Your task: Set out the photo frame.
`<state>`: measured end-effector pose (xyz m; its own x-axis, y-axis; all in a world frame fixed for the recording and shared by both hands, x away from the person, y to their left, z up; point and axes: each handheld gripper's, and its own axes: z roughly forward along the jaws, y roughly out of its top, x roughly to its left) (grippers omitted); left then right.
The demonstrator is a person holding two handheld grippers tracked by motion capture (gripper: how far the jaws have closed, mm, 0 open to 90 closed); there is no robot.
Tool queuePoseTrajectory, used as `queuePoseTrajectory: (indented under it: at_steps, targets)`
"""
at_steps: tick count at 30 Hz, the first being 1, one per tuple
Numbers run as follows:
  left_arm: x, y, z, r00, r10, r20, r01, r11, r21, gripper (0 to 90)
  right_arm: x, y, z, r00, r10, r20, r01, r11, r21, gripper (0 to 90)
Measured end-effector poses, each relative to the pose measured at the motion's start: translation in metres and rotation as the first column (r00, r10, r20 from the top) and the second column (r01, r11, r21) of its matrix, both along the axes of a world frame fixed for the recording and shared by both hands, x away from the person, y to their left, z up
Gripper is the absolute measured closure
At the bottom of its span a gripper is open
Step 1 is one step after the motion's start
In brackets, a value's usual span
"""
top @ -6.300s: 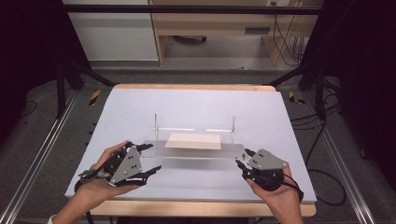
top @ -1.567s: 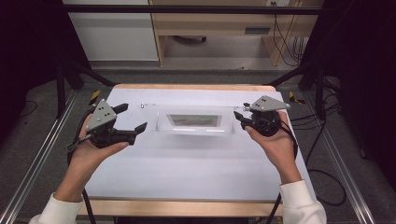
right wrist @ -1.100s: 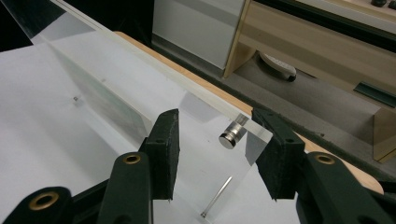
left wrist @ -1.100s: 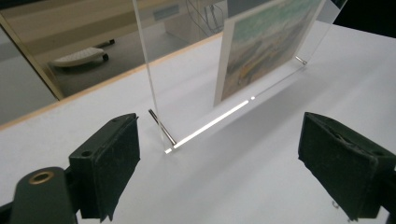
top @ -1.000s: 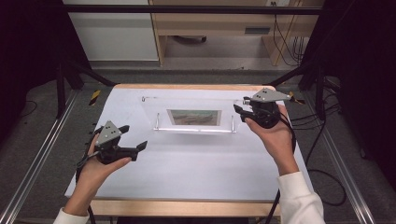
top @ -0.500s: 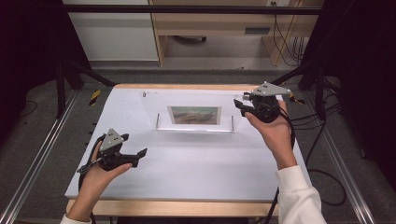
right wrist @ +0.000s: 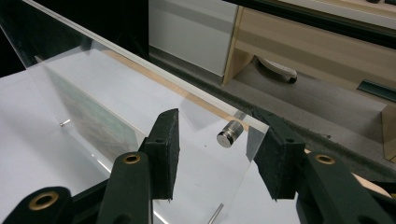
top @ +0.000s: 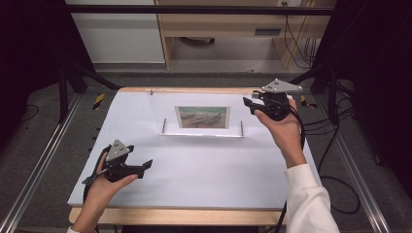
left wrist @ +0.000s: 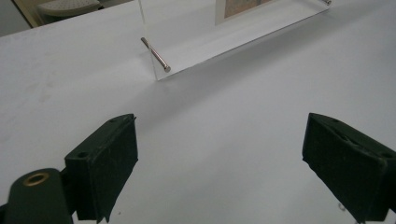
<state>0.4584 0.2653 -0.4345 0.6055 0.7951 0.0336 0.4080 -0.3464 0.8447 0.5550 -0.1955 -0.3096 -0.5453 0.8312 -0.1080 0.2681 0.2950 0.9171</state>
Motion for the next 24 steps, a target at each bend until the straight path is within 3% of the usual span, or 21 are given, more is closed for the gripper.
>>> queuePoseTrajectory:
  at_steps: [24]
  targets:
    - [-0.001, 0.011, -0.017, 0.9991, 0.017, -0.039, -0.017, 0.9998, -0.006, 10.2, 0.028, 0.000, 0.001, 0.9996, -0.024, -0.018, 0.024, 0.9993, 0.028, 52.9]
